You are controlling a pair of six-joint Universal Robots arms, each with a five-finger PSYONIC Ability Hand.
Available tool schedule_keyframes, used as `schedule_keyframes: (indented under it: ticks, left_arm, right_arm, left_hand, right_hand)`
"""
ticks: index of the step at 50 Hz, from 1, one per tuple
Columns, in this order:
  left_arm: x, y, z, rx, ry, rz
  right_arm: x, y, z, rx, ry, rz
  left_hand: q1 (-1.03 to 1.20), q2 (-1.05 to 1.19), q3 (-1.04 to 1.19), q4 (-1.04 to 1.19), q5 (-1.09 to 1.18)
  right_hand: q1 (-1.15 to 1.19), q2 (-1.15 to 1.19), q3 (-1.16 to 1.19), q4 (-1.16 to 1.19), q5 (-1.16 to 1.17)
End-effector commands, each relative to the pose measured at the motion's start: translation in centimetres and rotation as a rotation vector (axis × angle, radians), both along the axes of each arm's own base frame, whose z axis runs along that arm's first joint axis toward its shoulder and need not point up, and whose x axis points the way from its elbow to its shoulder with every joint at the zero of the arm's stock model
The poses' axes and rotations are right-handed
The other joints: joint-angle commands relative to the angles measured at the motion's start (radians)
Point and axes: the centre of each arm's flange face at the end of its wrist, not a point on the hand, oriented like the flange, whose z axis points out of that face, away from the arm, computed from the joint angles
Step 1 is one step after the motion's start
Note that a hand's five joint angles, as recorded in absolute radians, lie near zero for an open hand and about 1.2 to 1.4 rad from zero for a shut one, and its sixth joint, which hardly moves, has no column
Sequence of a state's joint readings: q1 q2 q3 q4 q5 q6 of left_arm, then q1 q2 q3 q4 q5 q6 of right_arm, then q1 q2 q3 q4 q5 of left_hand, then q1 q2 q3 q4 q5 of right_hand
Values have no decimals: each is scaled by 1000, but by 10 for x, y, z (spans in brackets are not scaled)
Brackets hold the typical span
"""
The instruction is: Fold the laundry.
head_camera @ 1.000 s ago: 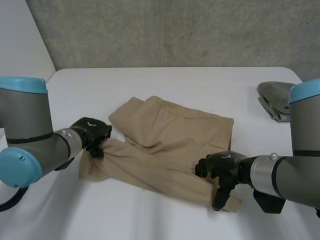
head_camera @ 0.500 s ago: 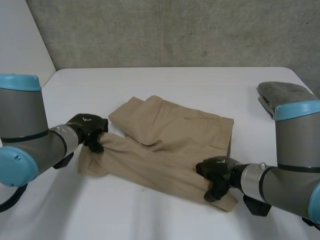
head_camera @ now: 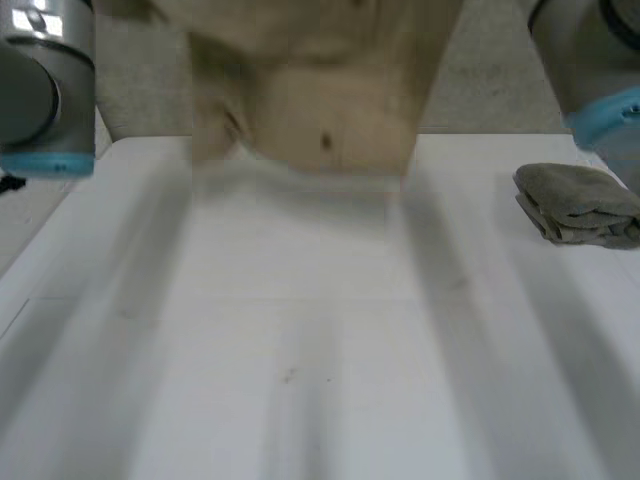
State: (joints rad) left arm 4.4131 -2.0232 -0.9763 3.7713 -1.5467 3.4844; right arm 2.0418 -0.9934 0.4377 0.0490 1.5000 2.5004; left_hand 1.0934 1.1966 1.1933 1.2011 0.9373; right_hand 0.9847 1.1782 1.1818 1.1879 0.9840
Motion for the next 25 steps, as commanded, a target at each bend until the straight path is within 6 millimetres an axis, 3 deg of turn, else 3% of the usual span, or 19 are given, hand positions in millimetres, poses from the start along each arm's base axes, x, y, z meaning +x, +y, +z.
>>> schedule_keyframes:
  ticks: [1,2,5,6,7,9,13,14,15,18,21,25]
  left_arm:
    - [-8,13,-23,58,-21,-39]
    - [-8,13,-31,81,-26,-42]
    - [-7,16,-65,182,-49,-48]
    - [-7,17,-74,208,-56,-49]
    - [-7,21,-94,266,-76,-50]
    - [-5,25,-115,326,-96,-49]
    - [0,42,-167,479,-151,-49]
    - [1,46,-177,509,-162,-48]
    - [4,55,-195,565,-183,-48]
    - [6,71,-218,640,-210,-55]
    - [6,92,-240,725,-243,-69]
    - [14,115,-241,787,-273,-64]
  right_arm:
    - [14,4,-14,13,-23,56]
    - [18,6,-31,75,8,66]
    - [24,14,-55,157,49,89]
    - [23,15,-74,215,80,88]
    - [22,16,-83,241,95,89]
    - [21,19,-104,302,130,90]
    - [14,30,-157,461,215,84]
    - [11,37,-183,533,261,81]
    - [8,39,-193,562,278,79]
    - [1,54,-231,678,339,86]
    - [-4,65,-250,739,372,98]
    - [-11,81,-268,809,412,119]
  left_hand:
    - [303,200,203,195,284]
    - [303,200,203,195,284]
    - [303,200,203,195,284]
    - [303,200,203,195,284]
    - [303,200,203,195,284]
    - [303,200,203,195,284]
    - [303,200,203,195,284]
    - [303,200,203,195,284]
    - [303,200,203,195,284]
    - [303,200,203,195,284]
    - [303,200,203,195,284]
    - [303,200,203,195,284]
  right_hand:
    - [412,218,215,208,238]
    - [412,218,215,208,238]
    - [412,218,215,208,238]
    - [412,218,215,208,238]
    - [412,218,215,208,238]
    - [412,218,215,208,238]
    - [412,218,215,208,238]
    - [412,218,215,208,238]
    - [412,218,215,208,238]
    - [412,218,215,208,238]
    - [412,218,215,208,238]
    - [412,218,215,208,238]
